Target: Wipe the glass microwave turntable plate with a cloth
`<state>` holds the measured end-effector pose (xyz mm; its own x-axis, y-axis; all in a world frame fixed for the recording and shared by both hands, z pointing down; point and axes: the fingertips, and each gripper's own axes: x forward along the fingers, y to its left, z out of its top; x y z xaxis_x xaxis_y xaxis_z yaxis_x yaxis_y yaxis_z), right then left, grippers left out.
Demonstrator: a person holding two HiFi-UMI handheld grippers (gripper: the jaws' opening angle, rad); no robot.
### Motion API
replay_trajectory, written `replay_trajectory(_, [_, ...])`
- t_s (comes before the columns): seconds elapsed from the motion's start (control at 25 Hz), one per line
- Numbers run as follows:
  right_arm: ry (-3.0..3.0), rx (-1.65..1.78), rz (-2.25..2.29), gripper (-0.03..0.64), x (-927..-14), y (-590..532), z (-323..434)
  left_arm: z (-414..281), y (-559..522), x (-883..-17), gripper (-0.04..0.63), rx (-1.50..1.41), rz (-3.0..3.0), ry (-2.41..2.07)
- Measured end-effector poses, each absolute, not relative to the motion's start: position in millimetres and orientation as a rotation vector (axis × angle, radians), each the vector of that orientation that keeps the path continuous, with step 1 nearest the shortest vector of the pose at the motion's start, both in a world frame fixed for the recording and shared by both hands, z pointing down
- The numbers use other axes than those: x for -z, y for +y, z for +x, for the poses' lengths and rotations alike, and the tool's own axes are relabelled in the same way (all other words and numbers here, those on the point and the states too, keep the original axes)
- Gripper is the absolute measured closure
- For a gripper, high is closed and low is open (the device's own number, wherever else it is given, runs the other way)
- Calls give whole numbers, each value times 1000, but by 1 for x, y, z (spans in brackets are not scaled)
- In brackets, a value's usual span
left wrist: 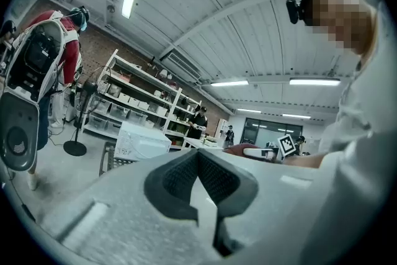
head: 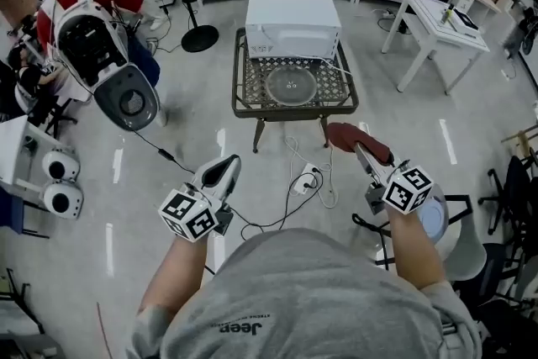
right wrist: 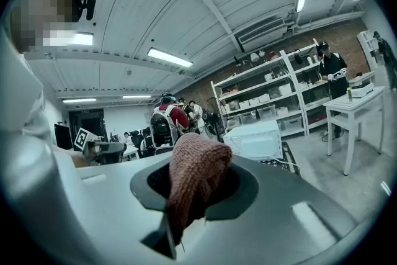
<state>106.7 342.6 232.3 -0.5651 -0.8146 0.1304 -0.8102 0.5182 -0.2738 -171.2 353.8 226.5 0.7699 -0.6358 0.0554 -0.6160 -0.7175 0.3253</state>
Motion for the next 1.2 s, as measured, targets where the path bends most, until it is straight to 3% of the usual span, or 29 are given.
replay_trajectory(0.72, [2547,484,-1611,514,-201,359,61,-230,337,-224,598,87,2665,-779])
replay_trajectory(1.2, [2581,482,-1538,514,-212,308,96,-194,296,-242,598,39,2659,-825])
